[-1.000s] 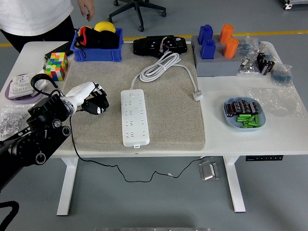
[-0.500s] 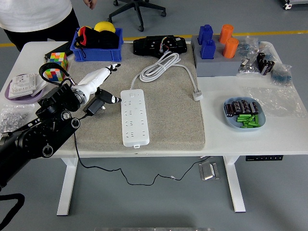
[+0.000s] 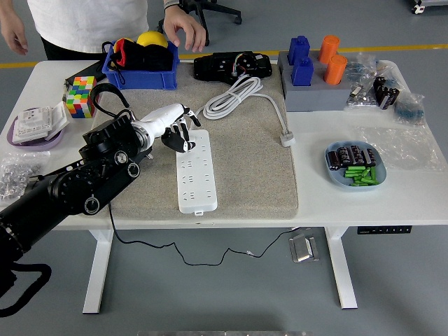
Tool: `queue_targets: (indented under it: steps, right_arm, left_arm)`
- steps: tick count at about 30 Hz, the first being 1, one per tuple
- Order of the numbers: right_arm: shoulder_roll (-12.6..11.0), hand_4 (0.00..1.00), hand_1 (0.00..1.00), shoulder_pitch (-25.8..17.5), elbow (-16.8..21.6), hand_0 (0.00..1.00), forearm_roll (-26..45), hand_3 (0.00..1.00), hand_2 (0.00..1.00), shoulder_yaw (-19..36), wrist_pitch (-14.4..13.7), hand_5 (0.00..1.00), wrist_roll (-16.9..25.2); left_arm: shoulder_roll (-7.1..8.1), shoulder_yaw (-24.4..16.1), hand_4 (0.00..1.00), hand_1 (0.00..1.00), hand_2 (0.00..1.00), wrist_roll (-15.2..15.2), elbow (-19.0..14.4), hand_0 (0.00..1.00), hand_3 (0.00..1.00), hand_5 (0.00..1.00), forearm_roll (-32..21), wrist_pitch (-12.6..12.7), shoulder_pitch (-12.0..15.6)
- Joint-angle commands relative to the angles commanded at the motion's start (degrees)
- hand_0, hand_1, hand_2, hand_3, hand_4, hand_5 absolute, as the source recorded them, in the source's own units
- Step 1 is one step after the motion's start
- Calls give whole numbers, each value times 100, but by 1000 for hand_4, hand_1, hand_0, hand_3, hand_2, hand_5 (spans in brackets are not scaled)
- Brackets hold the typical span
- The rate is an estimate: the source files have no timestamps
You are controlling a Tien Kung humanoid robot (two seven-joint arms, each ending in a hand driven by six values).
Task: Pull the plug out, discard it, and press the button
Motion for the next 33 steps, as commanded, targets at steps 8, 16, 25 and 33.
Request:
queue_targets:
  steps: [8, 16, 25, 33]
  right_arm:
    - [-7, 883, 729, -12, -20, 767, -9, 713, 724, -18, 4, 658, -4]
    - [-10, 883, 729, 17, -6, 767, 6, 713, 724, -49, 8, 658, -2]
    - [-29, 883, 729, 6, -19, 767, -4, 713, 724, -52, 8, 658, -4]
    - [-28, 883, 729, 6, -19, 767, 2, 713, 724, -58, 8, 658, -3]
  left_arm:
    - [-135, 263, 41, 17, 98, 245, 263, 2, 619, 2, -35, 79, -155]
    - [-212, 541, 27, 14, 95, 341, 480, 2, 626, 2, -167, 73, -260]
    - [-285, 919, 29, 15, 95, 341, 670, 2, 629, 2, -315, 72, -381]
    - [-358, 920, 31, 14, 95, 323, 811, 2, 630, 2, -206, 226, -392]
